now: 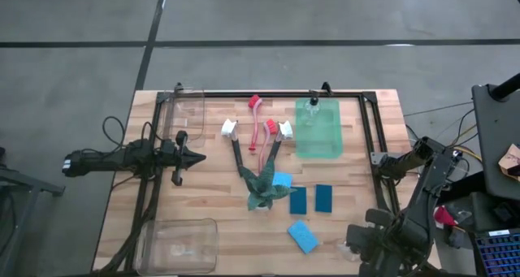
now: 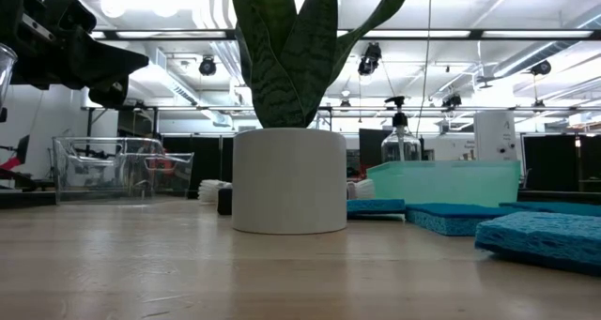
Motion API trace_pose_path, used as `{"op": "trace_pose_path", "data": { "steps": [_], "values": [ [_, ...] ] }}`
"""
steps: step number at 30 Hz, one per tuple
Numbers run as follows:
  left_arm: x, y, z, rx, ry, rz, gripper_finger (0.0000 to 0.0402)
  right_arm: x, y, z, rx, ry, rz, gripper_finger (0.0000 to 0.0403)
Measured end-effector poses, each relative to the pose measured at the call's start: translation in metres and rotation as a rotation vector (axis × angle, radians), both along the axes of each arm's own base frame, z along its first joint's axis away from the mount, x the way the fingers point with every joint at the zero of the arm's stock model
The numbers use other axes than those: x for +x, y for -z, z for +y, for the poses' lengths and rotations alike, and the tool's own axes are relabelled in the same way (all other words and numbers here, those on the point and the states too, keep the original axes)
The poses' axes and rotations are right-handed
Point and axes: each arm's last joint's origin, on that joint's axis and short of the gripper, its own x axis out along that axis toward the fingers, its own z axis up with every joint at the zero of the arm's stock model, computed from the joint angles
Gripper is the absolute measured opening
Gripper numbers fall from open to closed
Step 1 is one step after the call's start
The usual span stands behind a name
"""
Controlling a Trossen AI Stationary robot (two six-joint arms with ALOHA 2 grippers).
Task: Pick & Place Kitchen Sink Supplies
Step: Put the soap dispenser into the green bin
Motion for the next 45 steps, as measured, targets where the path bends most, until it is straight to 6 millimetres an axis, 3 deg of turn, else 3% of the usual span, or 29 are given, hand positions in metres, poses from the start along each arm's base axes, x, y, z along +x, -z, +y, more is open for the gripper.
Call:
{"op": "trace_pose_path", "data": {
  "steps": [18, 35, 45],
  "values": [
    [0.0, 0.0, 0.0, 0.0, 0.0, 0.0, 0.0, 0.001, 0.0, -0.001, -0.022, -0.021, -0.026, 0.0032],
    [0.0, 0.0, 0.0, 0.0, 0.0, 0.0, 0.0, 0.003, -0.001, -0.004, -0.023, -0.028, -0.028, 0.0029],
    [0.0, 0.0, 0.0, 0.0, 0.0, 0.0, 0.0, -0.003, -0.013, -0.015, -0.025, -0.012, -0.071, 0.0028]
  ]
}}
